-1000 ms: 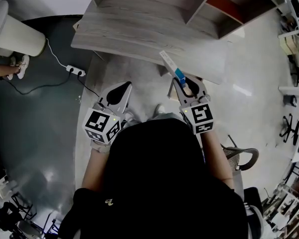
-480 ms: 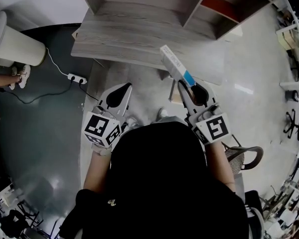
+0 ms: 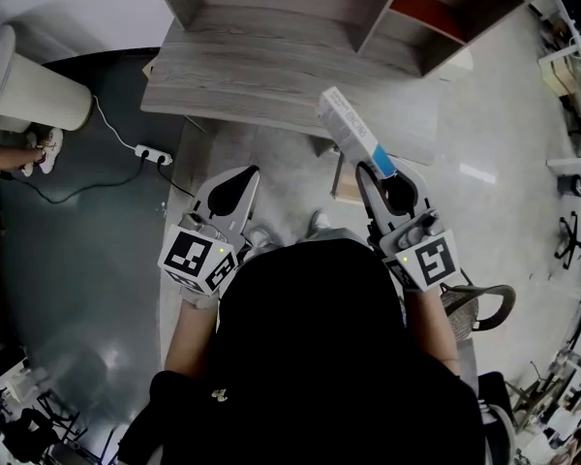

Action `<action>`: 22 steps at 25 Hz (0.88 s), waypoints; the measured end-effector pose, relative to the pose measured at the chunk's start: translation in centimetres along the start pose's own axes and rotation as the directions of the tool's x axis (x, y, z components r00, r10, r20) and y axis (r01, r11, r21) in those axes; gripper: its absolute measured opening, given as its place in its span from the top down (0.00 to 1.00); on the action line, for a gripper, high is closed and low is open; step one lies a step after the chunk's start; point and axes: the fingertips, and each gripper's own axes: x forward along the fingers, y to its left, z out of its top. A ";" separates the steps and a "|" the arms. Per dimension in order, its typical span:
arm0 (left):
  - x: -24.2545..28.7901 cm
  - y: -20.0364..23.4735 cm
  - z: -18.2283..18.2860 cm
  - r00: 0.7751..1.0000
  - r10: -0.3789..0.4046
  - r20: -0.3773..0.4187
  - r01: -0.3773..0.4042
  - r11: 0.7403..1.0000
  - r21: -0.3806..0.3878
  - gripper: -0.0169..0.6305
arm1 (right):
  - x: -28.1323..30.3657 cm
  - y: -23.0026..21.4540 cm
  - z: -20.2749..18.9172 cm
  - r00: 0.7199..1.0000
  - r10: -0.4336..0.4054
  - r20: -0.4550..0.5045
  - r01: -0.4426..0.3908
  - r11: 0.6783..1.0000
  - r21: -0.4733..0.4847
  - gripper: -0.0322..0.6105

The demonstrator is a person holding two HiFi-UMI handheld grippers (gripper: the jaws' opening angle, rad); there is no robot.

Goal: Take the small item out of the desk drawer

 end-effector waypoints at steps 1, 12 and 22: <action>-0.1 0.0 0.1 1.000 -0.001 0.003 0.001 1.000 0.000 0.96 | 0.0 0.0 0.0 1.000 -0.001 0.001 0.001 1.000 0.001 0.83; -0.3 -0.3 0.2 1.000 -0.011 0.008 0.011 1.000 0.005 0.96 | -0.1 -0.1 -0.3 1.000 -0.005 -0.004 0.005 1.000 0.012 0.83; -0.2 -0.2 0.5 1.000 -0.009 0.021 0.009 1.000 0.004 0.96 | -0.2 -0.2 -0.6 1.000 -0.013 -0.005 0.013 1.000 0.022 0.83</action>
